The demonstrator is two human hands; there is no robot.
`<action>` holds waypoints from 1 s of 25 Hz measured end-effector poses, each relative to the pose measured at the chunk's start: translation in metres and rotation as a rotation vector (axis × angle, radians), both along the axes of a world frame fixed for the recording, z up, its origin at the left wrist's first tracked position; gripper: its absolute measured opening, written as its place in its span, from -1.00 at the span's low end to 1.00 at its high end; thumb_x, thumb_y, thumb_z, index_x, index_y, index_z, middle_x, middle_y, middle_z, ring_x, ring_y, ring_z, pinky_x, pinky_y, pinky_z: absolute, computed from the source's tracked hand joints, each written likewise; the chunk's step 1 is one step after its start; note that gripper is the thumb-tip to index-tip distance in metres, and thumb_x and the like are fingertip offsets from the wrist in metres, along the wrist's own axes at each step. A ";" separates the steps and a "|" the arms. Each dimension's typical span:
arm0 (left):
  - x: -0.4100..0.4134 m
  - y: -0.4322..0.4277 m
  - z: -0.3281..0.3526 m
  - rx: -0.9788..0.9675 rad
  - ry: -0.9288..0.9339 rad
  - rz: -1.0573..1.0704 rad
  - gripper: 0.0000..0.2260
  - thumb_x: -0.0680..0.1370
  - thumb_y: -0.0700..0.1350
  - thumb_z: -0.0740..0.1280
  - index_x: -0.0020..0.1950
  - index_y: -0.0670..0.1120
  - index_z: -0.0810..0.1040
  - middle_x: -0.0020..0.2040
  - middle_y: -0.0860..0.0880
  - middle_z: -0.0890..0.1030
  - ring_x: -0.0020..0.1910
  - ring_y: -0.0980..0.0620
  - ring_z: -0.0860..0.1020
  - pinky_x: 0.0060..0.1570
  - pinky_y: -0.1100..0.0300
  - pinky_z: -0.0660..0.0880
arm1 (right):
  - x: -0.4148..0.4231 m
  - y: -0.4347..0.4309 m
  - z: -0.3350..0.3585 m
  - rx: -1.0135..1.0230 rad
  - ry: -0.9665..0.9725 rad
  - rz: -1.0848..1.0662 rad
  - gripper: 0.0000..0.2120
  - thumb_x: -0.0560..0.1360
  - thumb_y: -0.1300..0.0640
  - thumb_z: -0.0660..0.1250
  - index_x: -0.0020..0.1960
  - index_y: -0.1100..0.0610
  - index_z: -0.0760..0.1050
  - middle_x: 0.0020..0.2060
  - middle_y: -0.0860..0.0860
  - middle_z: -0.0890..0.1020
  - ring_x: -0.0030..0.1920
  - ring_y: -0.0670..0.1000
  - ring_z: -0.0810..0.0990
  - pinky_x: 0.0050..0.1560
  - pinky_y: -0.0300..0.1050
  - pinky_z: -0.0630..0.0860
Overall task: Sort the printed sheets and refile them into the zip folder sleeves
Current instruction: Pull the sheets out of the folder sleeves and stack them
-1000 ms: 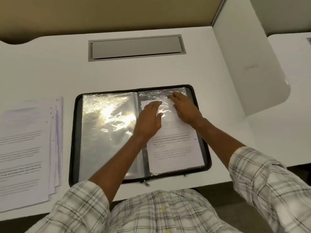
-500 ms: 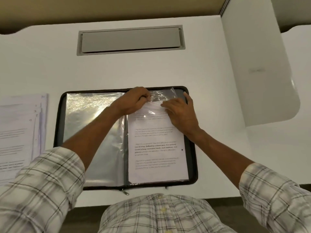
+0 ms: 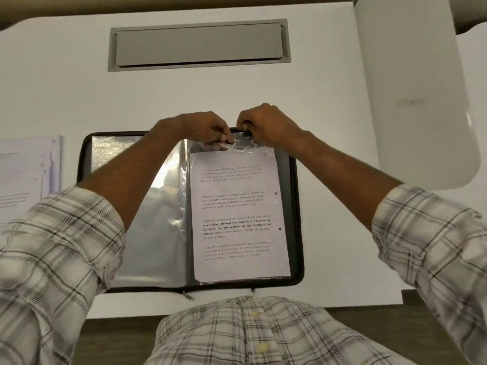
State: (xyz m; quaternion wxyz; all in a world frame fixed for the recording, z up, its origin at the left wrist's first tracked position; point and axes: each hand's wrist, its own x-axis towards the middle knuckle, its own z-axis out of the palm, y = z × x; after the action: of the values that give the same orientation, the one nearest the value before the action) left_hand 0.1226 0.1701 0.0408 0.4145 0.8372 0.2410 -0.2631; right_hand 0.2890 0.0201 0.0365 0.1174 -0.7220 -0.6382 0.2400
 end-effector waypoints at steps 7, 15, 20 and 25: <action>0.001 0.014 0.000 -0.138 0.098 0.012 -0.77 0.62 -0.29 0.37 0.16 -0.03 0.73 0.10 -0.20 0.72 -0.02 -0.07 0.62 0.18 -0.03 0.59 | 0.003 0.031 0.009 -0.413 -0.031 0.238 -0.87 0.63 0.12 0.31 0.08 -0.03 0.62 -0.24 -0.14 0.62 -0.24 -0.07 0.57 -0.14 -0.19 0.43; 0.014 0.015 -0.001 -0.157 0.070 -0.002 -0.79 0.53 -0.19 0.52 0.14 -0.03 0.70 0.02 -0.21 0.72 -0.05 -0.07 0.63 0.14 0.03 0.54 | 0.019 0.045 0.010 -0.549 0.073 0.217 -0.78 0.43 -0.10 0.55 0.03 -0.05 0.68 -0.10 -0.07 0.71 -0.06 0.02 0.66 0.00 -0.11 0.53; 0.017 0.042 0.006 -0.153 -0.098 0.124 -0.74 0.56 -0.14 0.49 0.25 -0.06 0.66 -0.01 -0.09 0.70 0.04 0.02 0.60 0.17 0.09 0.46 | 0.039 0.045 0.014 -0.426 0.131 0.092 -0.67 0.44 0.00 0.56 0.15 0.08 0.64 -0.03 -0.06 0.62 0.03 0.01 0.57 0.10 -0.07 0.51; 0.014 0.053 -0.008 0.087 -0.446 0.344 -0.71 0.63 -0.08 0.41 0.35 -0.07 0.57 0.11 -0.06 0.61 0.04 0.14 0.55 0.20 0.20 0.49 | 0.068 0.044 0.009 -0.074 0.446 -0.294 -0.70 0.39 0.11 0.61 0.07 0.15 0.65 -0.01 -0.04 0.66 -0.06 -0.14 0.60 0.05 -0.18 0.56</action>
State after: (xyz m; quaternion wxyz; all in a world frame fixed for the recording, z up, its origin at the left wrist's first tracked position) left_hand 0.1361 0.2234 0.0327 0.4594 0.8383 0.2934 0.0123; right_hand 0.3565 0.0641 0.0457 0.2620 -0.7401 -0.4756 0.3966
